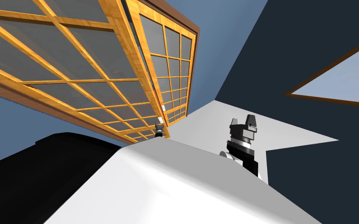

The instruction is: Pull the door open

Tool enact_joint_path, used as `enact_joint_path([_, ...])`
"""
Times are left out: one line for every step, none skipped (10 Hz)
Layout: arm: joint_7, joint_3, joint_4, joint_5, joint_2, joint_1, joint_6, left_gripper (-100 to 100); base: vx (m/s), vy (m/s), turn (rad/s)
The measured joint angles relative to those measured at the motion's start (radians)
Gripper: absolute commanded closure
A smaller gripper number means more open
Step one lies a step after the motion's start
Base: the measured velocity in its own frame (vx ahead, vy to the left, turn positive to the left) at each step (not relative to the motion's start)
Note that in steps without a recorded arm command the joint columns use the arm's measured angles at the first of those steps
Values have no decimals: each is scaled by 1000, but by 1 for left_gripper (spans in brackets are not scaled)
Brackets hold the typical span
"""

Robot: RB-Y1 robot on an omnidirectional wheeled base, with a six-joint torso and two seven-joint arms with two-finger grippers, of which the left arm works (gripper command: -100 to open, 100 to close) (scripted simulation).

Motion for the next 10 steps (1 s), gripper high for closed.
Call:
enact_joint_path([26, -4, 1, 11, -1, -3, 0, -100, -66, 18, -90])
enact_joint_path([56, -9, 4, 25, -3, -9, -1, -100, -61, 21, -31])
enact_joint_path([77, -11, -2, 32, -6, -9, 1, -100, -70, 26, -49])
enact_joint_path([103, -15, -4, 43, -8, -11, 3, -100, -78, 22, -89])
enact_joint_path([131, -20, -7, 57, -11, -14, 5, -100, -54, 5, -31])
enact_joint_path([154, -22, -6, 64, -12, -17, 5, -100, -59, 3, -47])
enact_joint_path([182, -26, -1, 74, -13, -23, 3, -100, -76, 10, -81])
enact_joint_path([210, -30, 0, 87, -16, -27, 2, -100, -60, 9, -27])
enact_joint_path([232, -33, -1, 94, -17, -29, 3, -100, -56, 18, -41])
enact_joint_path([257, -36, -4, 103, -19, -30, 4, -100, -67, 12, -76])
